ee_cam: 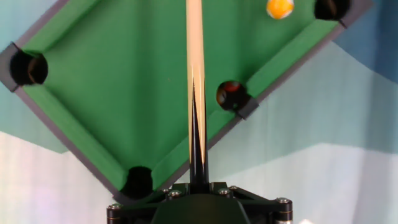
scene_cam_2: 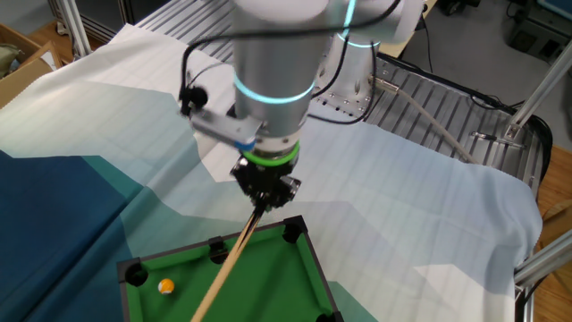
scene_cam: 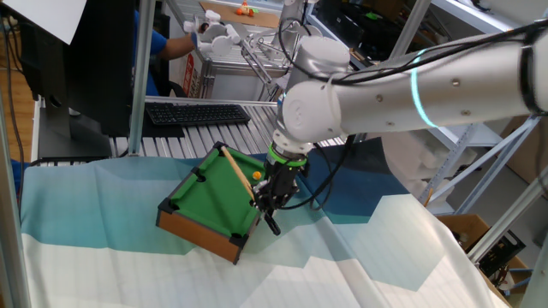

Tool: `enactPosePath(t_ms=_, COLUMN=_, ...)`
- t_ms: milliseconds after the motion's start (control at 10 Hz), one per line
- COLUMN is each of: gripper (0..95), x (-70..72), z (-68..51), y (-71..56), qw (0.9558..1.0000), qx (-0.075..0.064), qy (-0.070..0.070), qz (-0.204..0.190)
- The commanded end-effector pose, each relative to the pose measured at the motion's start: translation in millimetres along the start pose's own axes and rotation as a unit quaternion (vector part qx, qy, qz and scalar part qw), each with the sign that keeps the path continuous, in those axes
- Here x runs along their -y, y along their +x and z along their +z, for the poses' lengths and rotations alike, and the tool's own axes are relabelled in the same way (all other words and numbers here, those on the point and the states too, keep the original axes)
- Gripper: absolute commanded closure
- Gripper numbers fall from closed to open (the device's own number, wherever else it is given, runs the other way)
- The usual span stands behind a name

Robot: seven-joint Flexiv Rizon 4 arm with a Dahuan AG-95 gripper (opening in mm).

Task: Hit the pool ball

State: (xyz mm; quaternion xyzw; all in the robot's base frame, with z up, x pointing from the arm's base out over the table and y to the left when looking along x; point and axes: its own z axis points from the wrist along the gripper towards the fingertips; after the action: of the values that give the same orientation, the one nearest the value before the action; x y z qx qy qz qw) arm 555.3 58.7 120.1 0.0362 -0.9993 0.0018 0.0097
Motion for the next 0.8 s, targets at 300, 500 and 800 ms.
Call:
enactPosePath(t_ms=300, gripper=95.0, x=-15.6, z=-31.3, y=29.1, qw=0.9905, qx=-0.004, qy=0.007, qz=0.137)
enactPosePath(t_ms=500, gripper=95.0, x=-25.4, z=-35.8, y=46.9, qw=0.9836, qx=-0.002, qy=0.013, qz=0.18)
enactPosePath(t_ms=800, gripper=95.0, x=-28.1, z=-31.5, y=64.6, qw=0.9707, qx=0.001, qy=0.005, qz=0.24)
